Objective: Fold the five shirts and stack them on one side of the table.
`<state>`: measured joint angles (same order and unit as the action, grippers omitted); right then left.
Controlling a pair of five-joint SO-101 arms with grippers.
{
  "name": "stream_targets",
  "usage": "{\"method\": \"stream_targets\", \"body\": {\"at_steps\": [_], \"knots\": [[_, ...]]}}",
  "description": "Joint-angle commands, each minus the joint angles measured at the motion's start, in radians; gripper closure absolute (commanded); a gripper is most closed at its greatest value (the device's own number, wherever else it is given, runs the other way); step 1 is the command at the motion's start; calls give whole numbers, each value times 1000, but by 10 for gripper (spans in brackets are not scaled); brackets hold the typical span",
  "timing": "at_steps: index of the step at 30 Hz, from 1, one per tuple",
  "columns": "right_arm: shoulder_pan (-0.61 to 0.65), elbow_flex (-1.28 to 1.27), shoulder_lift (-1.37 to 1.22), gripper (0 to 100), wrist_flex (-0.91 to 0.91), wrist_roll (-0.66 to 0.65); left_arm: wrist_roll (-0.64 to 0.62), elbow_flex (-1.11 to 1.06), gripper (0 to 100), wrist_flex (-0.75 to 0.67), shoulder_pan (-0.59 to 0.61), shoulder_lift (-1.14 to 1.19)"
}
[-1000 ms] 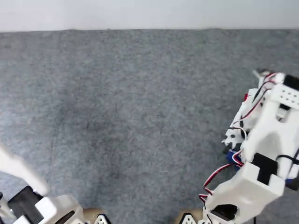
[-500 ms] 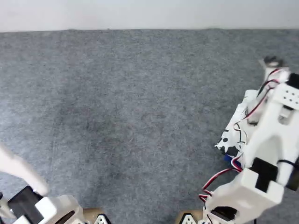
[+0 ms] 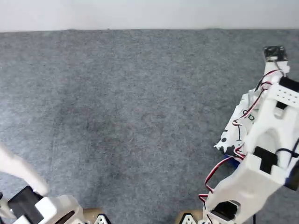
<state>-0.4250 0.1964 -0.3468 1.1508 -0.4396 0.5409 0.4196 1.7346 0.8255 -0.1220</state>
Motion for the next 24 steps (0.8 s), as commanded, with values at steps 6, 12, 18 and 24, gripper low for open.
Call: {"method": "stream_targets", "body": {"at_steps": [6, 12, 18, 24], "knots": [[-10, 135, 217, 988, 398, 2, 11, 51, 986, 20, 0, -51], [-58, 124, 297, 988, 648, 0, 11, 50, 986, 20, -6, -95], [-245, -37, 335, 988, 644, -143, 11, 50, 985, 20, -5, -104], [-466, -293, 334, 988, 483, -437, 11, 50, 985, 20, -5, -104]]}}
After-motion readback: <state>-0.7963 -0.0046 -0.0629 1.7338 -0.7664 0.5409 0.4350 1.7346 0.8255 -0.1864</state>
